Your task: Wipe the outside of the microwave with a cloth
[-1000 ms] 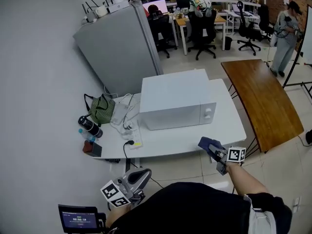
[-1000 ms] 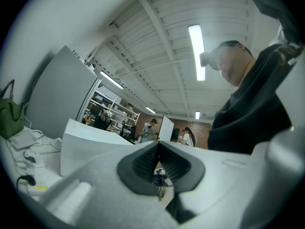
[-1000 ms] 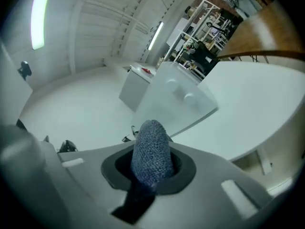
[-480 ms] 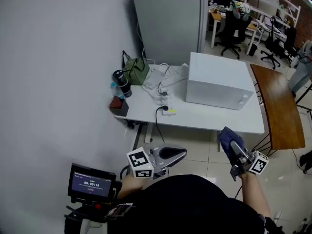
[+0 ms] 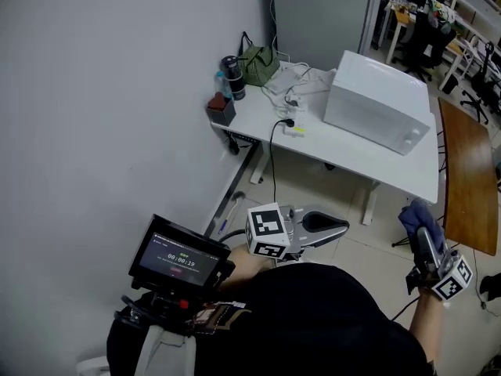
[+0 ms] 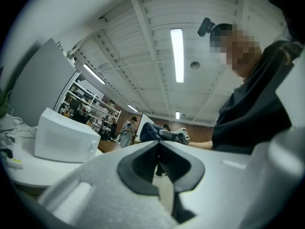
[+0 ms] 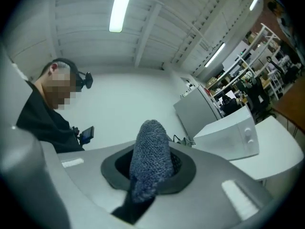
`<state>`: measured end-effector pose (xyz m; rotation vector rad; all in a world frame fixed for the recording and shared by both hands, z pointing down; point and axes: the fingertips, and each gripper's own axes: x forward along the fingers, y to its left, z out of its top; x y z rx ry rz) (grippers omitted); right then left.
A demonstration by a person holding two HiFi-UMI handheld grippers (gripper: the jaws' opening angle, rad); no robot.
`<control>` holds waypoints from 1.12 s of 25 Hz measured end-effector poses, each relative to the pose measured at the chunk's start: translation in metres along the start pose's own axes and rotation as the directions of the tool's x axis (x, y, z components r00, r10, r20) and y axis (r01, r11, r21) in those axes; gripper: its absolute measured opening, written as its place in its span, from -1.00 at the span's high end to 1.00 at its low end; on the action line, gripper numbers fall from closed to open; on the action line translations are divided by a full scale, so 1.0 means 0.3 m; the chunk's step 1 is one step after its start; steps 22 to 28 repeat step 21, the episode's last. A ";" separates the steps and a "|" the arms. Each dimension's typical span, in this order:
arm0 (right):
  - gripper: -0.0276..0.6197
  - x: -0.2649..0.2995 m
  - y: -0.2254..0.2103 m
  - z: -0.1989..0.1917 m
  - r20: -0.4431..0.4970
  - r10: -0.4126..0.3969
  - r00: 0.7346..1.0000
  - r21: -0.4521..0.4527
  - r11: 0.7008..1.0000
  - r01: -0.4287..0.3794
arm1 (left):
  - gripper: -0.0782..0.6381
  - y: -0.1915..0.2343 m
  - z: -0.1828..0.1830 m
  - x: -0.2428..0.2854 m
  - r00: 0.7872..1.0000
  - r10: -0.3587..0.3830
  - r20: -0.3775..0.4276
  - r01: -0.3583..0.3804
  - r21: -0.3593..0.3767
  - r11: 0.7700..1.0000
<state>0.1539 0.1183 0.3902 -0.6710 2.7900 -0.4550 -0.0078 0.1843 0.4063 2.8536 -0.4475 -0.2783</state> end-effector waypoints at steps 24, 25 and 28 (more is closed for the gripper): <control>0.74 0.054 0.258 -0.095 -0.062 0.051 0.997 -0.159 0.985 -0.060 | 0.77 -0.165 0.003 -0.149 1.000 0.017 0.002 -0.017 0.048 0.999; 0.74 0.054 0.258 -0.095 -0.062 0.051 0.997 -0.159 0.985 -0.060 | 0.77 -0.165 0.003 -0.149 1.000 0.017 0.002 -0.017 0.048 0.999; 0.74 0.054 0.258 -0.095 -0.062 0.051 0.997 -0.159 0.985 -0.060 | 0.77 -0.165 0.003 -0.149 1.000 0.017 0.002 -0.017 0.048 0.999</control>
